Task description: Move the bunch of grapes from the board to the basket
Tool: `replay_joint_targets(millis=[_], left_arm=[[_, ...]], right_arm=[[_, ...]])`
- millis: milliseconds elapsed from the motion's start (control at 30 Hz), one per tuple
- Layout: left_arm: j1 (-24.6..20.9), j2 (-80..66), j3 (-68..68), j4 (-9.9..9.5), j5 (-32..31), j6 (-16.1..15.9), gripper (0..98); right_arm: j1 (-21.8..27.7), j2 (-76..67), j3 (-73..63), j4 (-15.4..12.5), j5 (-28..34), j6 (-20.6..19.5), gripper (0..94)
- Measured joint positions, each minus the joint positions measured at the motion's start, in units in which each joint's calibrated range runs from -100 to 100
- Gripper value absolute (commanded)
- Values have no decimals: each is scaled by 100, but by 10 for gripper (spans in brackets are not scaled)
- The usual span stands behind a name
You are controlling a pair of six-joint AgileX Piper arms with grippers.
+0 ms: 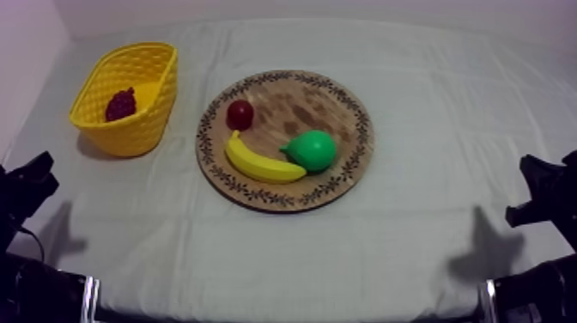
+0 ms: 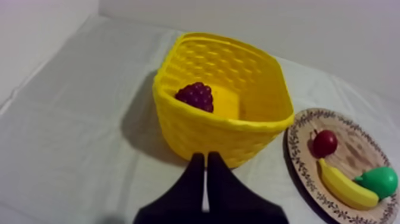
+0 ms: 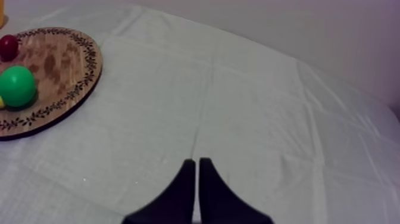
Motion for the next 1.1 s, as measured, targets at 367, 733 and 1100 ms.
replay_joint_targets(millis=[367, 733, 1100], left_arm=[[35, -54, 21, 28, 53, -624, 0], [70, -54, 199, 77, -469, -514, 0], [204, -54, 218, 106, -562, -88, 0]], right_arm=[[0, 0, 0, 0, 0, 3, 5], [0, 0, 0, 0, 0, 3, 5], [0, 0, 0, 0, 0, 3, 5]])
